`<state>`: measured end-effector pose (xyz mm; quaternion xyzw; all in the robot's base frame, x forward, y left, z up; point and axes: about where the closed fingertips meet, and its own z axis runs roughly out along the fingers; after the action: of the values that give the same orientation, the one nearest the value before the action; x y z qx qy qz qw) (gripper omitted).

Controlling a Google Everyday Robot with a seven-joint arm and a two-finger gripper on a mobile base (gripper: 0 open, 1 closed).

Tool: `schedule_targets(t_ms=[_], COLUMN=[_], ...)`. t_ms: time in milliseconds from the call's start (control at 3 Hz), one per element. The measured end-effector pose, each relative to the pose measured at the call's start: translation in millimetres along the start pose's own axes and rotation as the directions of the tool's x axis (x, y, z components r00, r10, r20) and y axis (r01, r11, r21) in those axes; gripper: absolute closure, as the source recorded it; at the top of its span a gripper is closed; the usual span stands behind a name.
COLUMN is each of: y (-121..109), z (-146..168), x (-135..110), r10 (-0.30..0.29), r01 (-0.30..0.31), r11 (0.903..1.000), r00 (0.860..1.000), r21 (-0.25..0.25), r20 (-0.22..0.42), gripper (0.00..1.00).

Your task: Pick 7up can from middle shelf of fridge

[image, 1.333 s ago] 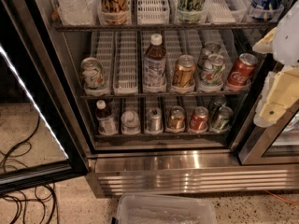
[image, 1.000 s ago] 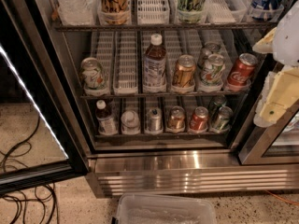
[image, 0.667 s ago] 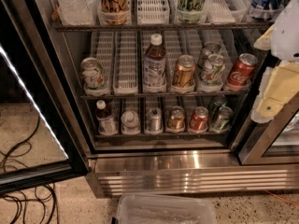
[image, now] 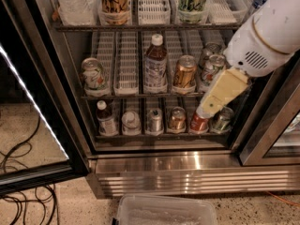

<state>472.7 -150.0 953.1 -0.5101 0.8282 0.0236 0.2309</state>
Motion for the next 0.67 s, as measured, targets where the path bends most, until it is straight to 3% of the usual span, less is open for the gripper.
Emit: schedule_targets(t_ms=[333,667], y=[-2.5,-10.4], z=[29.1,25.9], x=[-46.9,-56.9], r10=[0.027,0.023], r01=[-0.028,-0.031], r11=[0.9996,0.9986], r00=[0.99,0.985], r21=[0.009,0.044], r20=[0.137,0.173], gripper=[0.0,0.0])
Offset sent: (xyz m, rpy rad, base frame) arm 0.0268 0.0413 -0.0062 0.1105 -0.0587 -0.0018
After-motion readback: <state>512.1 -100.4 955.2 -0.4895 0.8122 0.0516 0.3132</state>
